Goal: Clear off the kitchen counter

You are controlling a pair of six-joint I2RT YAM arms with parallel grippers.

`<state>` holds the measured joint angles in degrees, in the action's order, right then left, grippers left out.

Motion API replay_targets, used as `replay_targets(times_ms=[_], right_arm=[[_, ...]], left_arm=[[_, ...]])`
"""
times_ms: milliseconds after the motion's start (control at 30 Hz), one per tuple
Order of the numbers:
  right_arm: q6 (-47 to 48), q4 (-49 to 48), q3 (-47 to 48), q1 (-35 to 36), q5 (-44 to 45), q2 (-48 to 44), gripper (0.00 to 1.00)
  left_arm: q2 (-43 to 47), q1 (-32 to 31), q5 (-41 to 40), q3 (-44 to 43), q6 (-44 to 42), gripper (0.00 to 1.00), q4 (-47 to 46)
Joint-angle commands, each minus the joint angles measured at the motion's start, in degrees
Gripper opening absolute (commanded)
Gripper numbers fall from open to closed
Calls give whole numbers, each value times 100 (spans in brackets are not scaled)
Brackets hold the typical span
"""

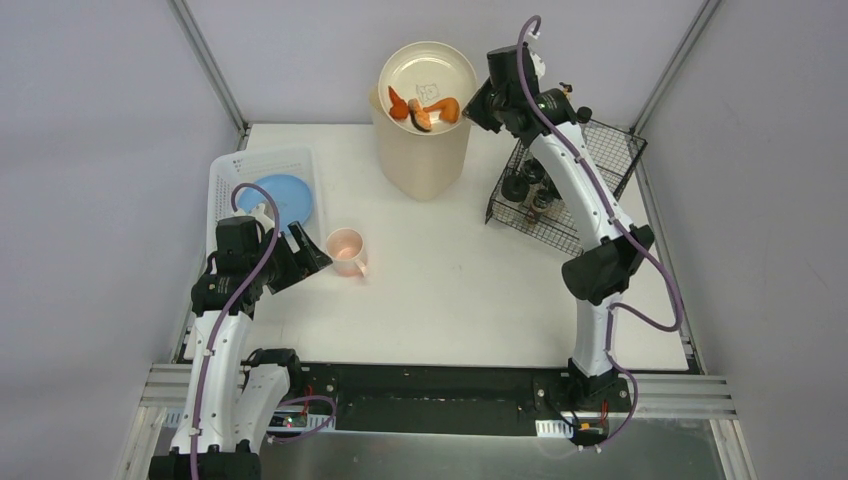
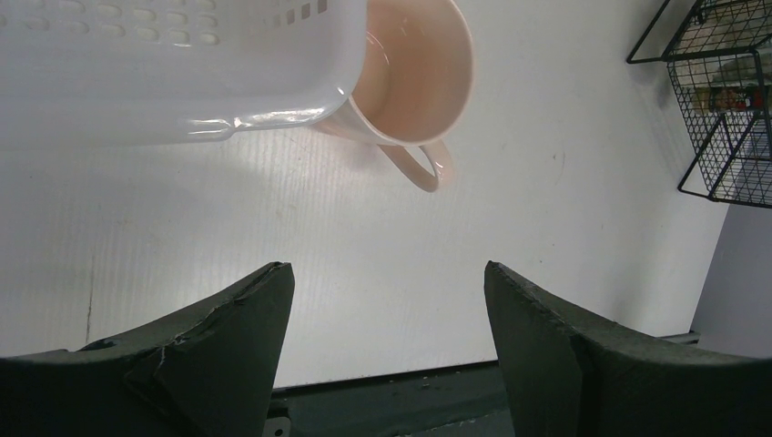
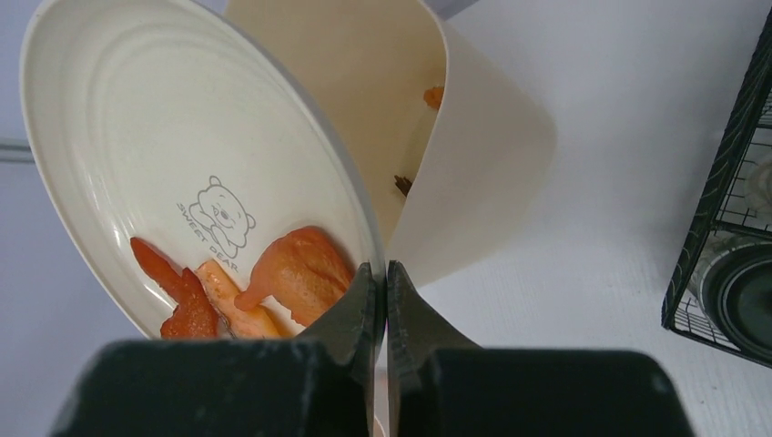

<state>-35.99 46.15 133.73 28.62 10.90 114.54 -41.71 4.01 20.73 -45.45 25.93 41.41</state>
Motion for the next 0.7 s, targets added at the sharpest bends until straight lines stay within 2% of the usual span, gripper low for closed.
replay_targets(times_ms=[0, 333, 667], right_arm=[[-246, -779, 287, -119, 321, 99, 0], [-125, -1664, 261, -199, 719, 431, 0], [554, -2391, 116, -144, 1332, 685, 0]], left_arm=[[-25, -65, 71, 19, -56, 79, -54], [-45, -62, 68, 25, -53, 78, -54], [-96, -65, 97, 23, -53, 79, -50]])
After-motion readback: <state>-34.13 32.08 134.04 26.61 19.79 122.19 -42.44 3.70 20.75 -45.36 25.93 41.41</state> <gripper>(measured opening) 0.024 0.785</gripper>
